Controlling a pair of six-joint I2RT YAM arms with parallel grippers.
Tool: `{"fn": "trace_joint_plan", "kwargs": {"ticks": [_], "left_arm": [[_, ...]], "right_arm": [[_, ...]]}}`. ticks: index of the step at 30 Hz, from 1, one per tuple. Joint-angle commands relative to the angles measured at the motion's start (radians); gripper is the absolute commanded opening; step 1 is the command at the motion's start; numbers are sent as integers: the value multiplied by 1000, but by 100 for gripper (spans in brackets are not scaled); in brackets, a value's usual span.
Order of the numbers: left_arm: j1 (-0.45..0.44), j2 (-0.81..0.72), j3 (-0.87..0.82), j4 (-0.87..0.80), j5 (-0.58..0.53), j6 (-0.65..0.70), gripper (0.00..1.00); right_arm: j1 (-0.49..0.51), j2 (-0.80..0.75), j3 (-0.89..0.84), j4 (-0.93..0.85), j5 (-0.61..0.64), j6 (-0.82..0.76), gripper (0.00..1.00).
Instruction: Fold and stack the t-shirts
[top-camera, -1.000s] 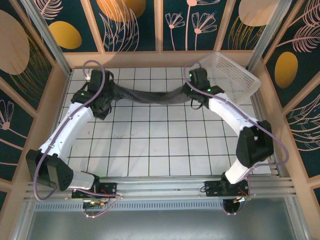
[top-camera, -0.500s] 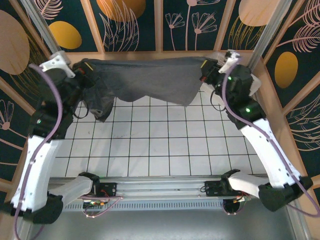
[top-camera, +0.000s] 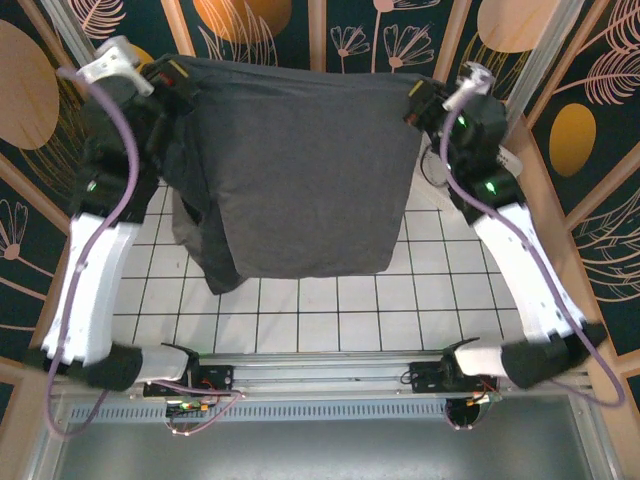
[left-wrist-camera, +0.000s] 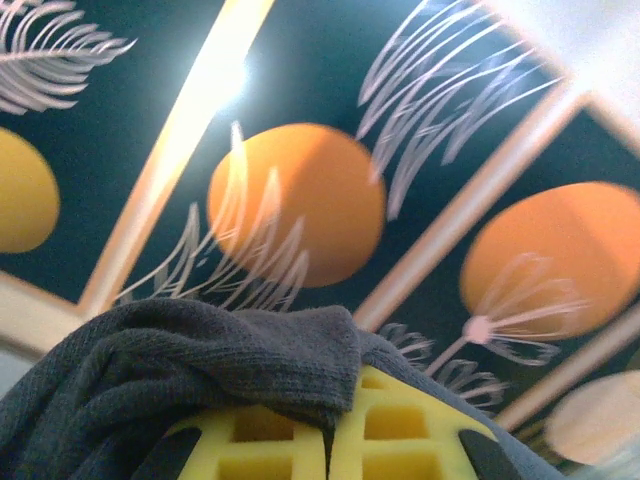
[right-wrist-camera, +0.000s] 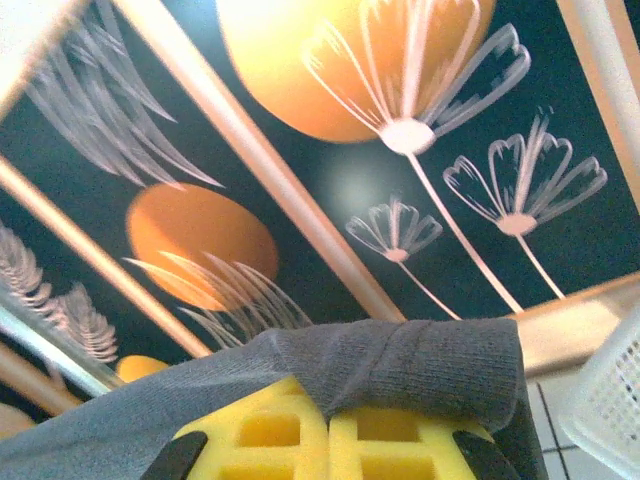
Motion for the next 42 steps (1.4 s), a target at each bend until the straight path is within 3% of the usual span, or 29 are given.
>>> {"fn": "trace_joint_plan", "kwargs": {"ticks": [1, 3, 4, 5, 6, 7, 9, 11, 13, 18, 21, 25, 30, 42], "left_arm": [[78, 170, 87, -64, -70, 8, 0], [138, 326, 169, -111, -39, 4, 0], [162, 403, 208, -134, -16, 9, 5], [192, 484, 257, -152, 24, 21, 25], [213, 570, 321, -185, 85, 25, 56], [226, 645, 400, -228, 127, 27, 75], [227, 781, 589, -365, 158, 43, 88], [222, 805, 624, -429, 182, 37, 90], [210, 726, 482, -433, 157, 41, 90], [198, 355, -212, -185, 209, -55, 84], [191, 197, -490, -155, 242, -112, 78], [183, 50, -741, -132, 271, -161, 72], [182, 0, -827, -159, 251, -149, 70], [181, 20, -788, -160, 254, -141, 69]], "right_arm": [[-48, 207, 121, -55, -42, 31, 0], [-65, 379, 250, -110, -129, 24, 0], [-72, 461, 328, -149, -166, 20, 4], [-75, 557, 433, -230, -189, 12, 21], [-76, 651, 549, -316, -197, 1, 35], [-76, 723, 635, -385, -194, -8, 41], [-71, 821, 760, -476, -193, -29, 47], [-58, 817, 715, -480, -188, -34, 48], [-38, 753, 559, -431, -178, -36, 48], [36, 458, -9, -250, -174, 16, 45], [93, 311, -312, -216, -168, 32, 42], [227, 210, -548, -259, -131, -28, 42], [329, 212, -641, -291, -156, -67, 46], [325, 429, -498, -298, -131, -74, 47]]}}
